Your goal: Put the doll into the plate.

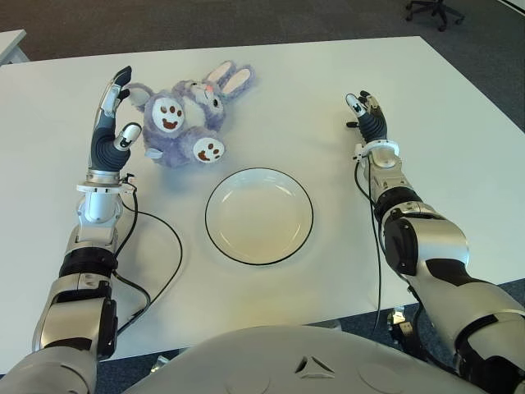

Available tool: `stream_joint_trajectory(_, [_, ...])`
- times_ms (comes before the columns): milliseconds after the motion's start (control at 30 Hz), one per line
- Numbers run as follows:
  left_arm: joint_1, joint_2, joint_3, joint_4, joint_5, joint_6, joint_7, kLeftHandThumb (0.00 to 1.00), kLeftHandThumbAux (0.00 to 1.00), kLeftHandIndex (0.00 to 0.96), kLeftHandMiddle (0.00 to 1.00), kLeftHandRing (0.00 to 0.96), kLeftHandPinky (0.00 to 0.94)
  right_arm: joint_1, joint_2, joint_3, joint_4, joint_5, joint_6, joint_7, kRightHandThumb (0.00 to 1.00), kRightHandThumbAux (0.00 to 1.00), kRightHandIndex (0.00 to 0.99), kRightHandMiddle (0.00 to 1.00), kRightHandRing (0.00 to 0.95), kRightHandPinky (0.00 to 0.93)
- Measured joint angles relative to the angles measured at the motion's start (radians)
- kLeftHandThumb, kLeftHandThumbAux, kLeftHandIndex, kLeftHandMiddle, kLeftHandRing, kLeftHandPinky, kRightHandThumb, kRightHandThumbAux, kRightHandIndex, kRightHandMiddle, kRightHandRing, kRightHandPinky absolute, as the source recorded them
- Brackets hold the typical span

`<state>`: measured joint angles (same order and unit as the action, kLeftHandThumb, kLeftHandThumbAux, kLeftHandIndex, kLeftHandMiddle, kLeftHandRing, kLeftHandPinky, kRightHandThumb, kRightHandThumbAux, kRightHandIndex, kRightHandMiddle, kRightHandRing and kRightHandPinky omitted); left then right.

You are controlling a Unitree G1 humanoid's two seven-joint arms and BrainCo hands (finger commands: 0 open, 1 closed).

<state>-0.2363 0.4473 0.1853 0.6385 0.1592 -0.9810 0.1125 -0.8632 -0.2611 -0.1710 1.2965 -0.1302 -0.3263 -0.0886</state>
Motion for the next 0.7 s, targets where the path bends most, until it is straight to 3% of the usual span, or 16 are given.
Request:
stream_joint_trajectory(367, [0.067,-0.01,-0.004,-0.12,0.0,0.048,0.0,0.0,0.124,0.0,0.0,0.0,0.0,0.0,-0.003,-0.003,0.0,0.0,0.001,0.0,0.0,0.381,0.0,0.0,0.0,0.0])
stream_joint_trajectory(700, [0.08,-0.004,-0.012,-0.139,0.0,0.049,-0.012,0.024,0.133,0.0,0.0,0.0,0.0,0.0,-0.005,-0.005,0.0,0.0,0.005,0.003,0.0,0.38,0.0,0.0,0.0,0.0])
